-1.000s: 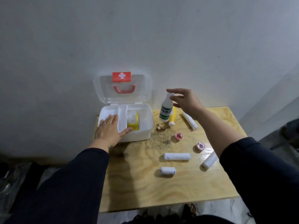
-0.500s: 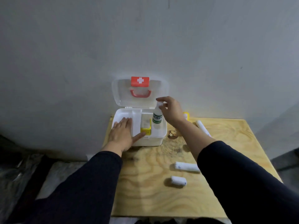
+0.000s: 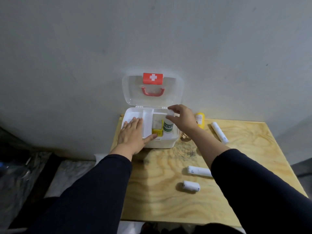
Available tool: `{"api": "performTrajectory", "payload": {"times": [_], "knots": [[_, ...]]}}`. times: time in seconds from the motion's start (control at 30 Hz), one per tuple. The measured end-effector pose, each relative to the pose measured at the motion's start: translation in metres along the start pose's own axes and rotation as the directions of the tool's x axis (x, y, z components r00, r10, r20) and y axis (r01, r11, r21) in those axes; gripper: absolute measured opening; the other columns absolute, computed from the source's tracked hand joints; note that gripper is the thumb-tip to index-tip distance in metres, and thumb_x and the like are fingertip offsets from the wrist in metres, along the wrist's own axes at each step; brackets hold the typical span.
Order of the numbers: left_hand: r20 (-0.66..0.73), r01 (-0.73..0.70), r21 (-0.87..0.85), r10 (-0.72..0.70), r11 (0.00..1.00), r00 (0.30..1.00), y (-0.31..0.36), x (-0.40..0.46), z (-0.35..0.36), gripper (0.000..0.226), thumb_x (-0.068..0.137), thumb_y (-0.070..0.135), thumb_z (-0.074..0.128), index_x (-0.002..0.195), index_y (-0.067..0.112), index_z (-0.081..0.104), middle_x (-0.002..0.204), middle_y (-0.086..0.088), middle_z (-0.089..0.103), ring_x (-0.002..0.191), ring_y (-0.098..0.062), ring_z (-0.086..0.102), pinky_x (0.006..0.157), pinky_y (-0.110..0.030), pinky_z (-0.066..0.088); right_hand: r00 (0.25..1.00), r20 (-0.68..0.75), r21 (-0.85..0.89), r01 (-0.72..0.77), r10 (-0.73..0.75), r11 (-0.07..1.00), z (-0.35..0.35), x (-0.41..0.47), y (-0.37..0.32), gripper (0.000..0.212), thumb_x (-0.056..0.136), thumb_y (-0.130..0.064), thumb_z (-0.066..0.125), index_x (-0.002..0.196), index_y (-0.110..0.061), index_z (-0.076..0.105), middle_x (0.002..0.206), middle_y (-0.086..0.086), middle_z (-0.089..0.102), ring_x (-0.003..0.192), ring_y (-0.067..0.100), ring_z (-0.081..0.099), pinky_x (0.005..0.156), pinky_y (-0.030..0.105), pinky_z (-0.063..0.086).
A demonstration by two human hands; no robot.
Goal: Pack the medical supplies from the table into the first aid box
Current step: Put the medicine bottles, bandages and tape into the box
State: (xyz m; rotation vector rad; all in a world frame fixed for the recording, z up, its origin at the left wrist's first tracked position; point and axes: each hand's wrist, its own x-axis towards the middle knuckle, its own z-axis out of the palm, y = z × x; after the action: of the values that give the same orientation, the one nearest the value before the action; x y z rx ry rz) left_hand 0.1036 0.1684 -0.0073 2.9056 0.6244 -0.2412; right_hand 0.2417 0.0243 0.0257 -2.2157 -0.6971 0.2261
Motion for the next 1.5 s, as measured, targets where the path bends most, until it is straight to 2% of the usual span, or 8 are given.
{"api": "performTrajectory", "payload": {"times": [0.17, 0.33, 0.5, 0.67, 0.8, 0.97, 1.27, 1.5], "knots": [[-0.002, -0.006, 0.03, 0.006, 1.0, 1.0, 0.0, 0.001, 0.004, 0.098, 0.083, 0.077, 0.017, 0.154, 0.01, 0.002, 0.164, -0.005, 0.004, 0.151, -0.019, -0.001, 0.123, -0.039, -0.001, 0.969, -0.222, 0.076, -0.097, 0.112, 0.992, -0.019, -0.001, 0.017, 0.027, 0.088, -0.019, 0.064, 0.113, -0.008, 0.064, 0.116, 0.012, 0.066, 0.108, 0.023, 0.062, 0.089, 0.027, 0.045], [-0.005, -0.003, 0.046, 0.004, 0.999, 1.0, 0.0, 0.001, 0.006, 0.097, 0.084, 0.076, 0.016, 0.154, 0.009, 0.0, 0.164, -0.004, 0.001, 0.151, -0.016, -0.004, 0.123, -0.038, -0.003, 0.913, -0.257, -0.009, -0.33, 0.317, 0.944, -0.025, -0.013, 0.057, 0.032, 0.091, -0.02, 0.058, 0.121, -0.008, 0.058, 0.127, 0.013, 0.053, 0.109, 0.028, 0.056, 0.082, 0.024, 0.036], [-0.01, 0.001, 0.078, 0.0, 0.997, 1.0, 0.0, 0.003, 0.007, 0.106, 0.074, 0.079, 0.003, 0.154, 0.009, -0.001, 0.164, -0.003, 0.0, 0.151, -0.016, -0.004, 0.122, -0.038, -0.005, 0.853, -0.26, -0.062, -0.482, 0.452, 0.874, -0.013, -0.024, 0.08, 0.044, 0.086, -0.024, 0.061, 0.124, -0.008, 0.048, 0.123, 0.016, 0.048, 0.1, 0.036, 0.057, 0.076, 0.037, 0.044], [-0.021, 0.007, 0.095, -0.005, 0.996, 1.0, -0.003, 0.005, 0.01, 0.128, 0.053, 0.085, -0.024, 0.154, 0.01, 0.0, 0.164, -0.002, 0.001, 0.151, -0.015, -0.003, 0.122, -0.038, -0.004, 0.838, -0.3, -0.063, -0.494, 0.455, 0.867, 0.006, -0.029, 0.088, 0.047, 0.084, -0.012, 0.065, 0.126, -0.008, 0.045, 0.122, 0.017, 0.051, 0.103, 0.037, 0.056, 0.078, 0.038, 0.046], [-0.011, 0.011, 0.09, -0.01, 0.996, 1.0, -0.002, 0.005, 0.009, 0.117, 0.061, 0.081, -0.01, 0.153, 0.01, 0.0, 0.164, -0.003, 0.001, 0.151, -0.015, -0.003, 0.123, -0.038, -0.004, 0.762, -0.391, 0.058, -0.54, 0.516, 0.84, 0.005, -0.03, 0.088, 0.04, 0.086, 0.001, 0.05, 0.125, -0.01, 0.05, 0.118, 0.014, 0.061, 0.104, 0.034, 0.059, 0.08, 0.039, 0.048], [-0.015, 0.004, 0.098, -0.003, 0.995, 1.0, -0.001, 0.003, 0.008, 0.11, 0.068, 0.079, -0.004, 0.154, 0.01, 0.0, 0.164, -0.003, 0.001, 0.151, -0.016, -0.003, 0.123, -0.038, -0.004, 0.761, -0.469, 0.1, -0.459, 0.448, 0.883, -0.016, -0.03, 0.079, 0.03, 0.088, -0.006, 0.051, 0.117, -0.01, 0.059, 0.109, 0.013, 0.066, 0.099, 0.031, 0.061, 0.069, 0.029, 0.04], [0.0, -0.003, 0.064, 0.003, 0.998, 1.0, -0.001, 0.001, 0.005, 0.097, 0.084, 0.076, 0.014, 0.154, 0.01, -0.001, 0.164, -0.005, 0.0, 0.151, -0.017, -0.003, 0.123, -0.04, -0.003, 0.855, -0.482, -0.001, -0.221, 0.193, 0.975, -0.061, -0.021, 0.03, 0.032, 0.082, -0.009, 0.058, 0.111, -0.014, 0.068, 0.113, 0.007, 0.07, 0.102, 0.024, 0.064, 0.091, 0.037, 0.052], [0.005, -0.01, 0.08, 0.009, 0.997, 1.0, 0.0, -0.001, 0.001, 0.095, 0.088, 0.073, 0.018, 0.153, 0.007, 0.001, 0.163, -0.007, 0.004, 0.151, -0.02, 0.0, 0.123, -0.043, 0.003, 0.909, -0.416, -0.057, -0.011, -0.014, 0.998, -0.073, -0.02, -0.027, 0.031, 0.08, -0.009, 0.061, 0.109, -0.014, 0.07, 0.11, 0.005, 0.071, 0.095, 0.022, 0.066, 0.087, 0.04, 0.056]]}}
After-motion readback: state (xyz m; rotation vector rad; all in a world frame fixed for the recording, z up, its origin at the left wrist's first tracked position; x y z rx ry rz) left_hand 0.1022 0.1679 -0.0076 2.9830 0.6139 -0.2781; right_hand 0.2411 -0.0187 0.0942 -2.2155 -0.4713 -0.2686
